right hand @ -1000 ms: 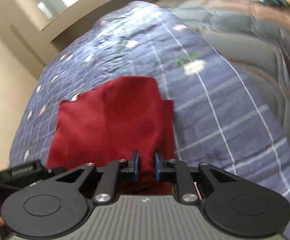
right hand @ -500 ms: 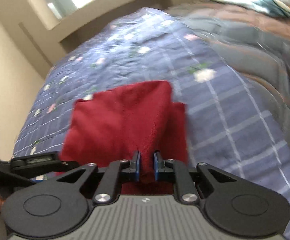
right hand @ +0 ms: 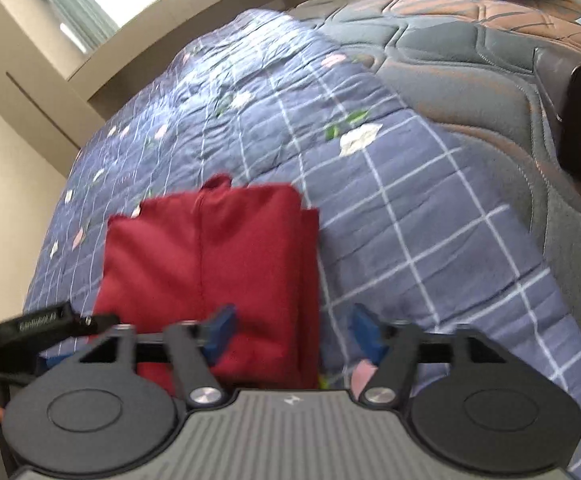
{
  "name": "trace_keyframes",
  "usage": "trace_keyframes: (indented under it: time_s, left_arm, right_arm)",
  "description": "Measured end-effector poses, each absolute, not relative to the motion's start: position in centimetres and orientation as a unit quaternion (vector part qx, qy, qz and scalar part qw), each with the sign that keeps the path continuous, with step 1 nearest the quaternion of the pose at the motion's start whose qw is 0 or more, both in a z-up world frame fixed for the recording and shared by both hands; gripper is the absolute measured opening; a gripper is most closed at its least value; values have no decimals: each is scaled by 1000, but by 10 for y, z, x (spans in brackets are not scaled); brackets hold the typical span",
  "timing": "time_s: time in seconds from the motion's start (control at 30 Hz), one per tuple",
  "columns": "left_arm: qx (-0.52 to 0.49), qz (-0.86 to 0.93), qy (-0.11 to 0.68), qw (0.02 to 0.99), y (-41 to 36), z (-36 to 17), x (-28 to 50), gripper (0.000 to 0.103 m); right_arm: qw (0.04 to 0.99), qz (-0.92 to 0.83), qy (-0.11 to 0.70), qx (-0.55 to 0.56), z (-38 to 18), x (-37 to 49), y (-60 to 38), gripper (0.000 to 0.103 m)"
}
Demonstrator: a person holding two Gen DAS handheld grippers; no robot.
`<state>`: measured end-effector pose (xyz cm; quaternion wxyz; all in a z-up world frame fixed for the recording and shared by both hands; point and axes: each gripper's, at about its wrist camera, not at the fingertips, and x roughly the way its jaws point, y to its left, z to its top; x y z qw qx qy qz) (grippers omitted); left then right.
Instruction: Fold small clothes
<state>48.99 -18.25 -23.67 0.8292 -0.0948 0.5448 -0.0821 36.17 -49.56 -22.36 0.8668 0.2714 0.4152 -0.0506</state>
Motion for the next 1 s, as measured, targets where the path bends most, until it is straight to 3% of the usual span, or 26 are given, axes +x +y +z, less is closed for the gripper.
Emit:
trace_keyframes:
  time_s: [0.07,0.23,1.0]
  left_arm:
    - [-93,-85,543,830,-184,-236,492,102]
    - [-96,-91,537,833,-186,-236,492,102]
    - [-113,-96,543,826,-183,-252,496,103]
  right_arm:
    - [869,-54,409,271,-222,370,-502,87]
    - [871,-55,399,282,-225,391,-510,101]
    - [826,-52,464,316,-277,425,-498,103]
